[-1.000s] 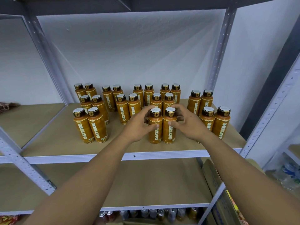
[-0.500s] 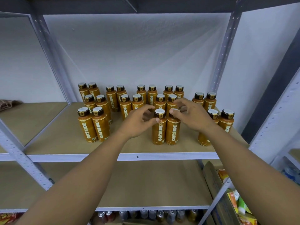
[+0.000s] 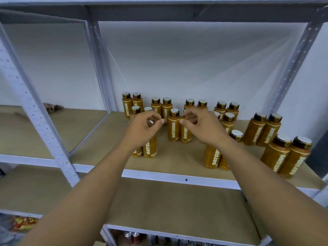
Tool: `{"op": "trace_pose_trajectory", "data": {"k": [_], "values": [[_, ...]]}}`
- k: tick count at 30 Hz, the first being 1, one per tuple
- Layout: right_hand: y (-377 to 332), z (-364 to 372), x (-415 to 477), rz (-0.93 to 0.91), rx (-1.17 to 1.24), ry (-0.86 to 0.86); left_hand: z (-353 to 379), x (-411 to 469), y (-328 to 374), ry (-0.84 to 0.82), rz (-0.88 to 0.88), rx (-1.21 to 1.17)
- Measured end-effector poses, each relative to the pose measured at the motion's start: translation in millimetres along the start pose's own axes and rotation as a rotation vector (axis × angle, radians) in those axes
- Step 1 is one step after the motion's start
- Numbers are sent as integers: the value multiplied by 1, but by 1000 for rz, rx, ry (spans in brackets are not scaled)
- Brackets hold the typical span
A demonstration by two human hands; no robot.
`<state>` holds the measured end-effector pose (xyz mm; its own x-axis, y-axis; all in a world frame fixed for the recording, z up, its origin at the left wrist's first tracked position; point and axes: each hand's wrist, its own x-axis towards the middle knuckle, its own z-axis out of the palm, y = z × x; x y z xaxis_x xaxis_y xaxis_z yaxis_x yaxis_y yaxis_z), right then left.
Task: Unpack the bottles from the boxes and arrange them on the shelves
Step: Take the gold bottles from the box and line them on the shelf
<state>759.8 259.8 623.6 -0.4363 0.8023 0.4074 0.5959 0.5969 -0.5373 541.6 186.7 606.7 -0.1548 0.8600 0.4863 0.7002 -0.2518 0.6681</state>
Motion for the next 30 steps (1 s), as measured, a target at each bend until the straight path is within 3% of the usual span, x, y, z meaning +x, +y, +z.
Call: {"op": "trace_pose_trajectory", "data": {"k": [10,18,30], "values": [[-49,75,28,-9,35,-87,-57,-4,-72,77,31,111],[-48,107,27,42,131,-159,-56,-6,-106,-241,-55,-22],[-44,117,11,95,151,-102,-46,-5,-112,-246,-91,-44]]}}
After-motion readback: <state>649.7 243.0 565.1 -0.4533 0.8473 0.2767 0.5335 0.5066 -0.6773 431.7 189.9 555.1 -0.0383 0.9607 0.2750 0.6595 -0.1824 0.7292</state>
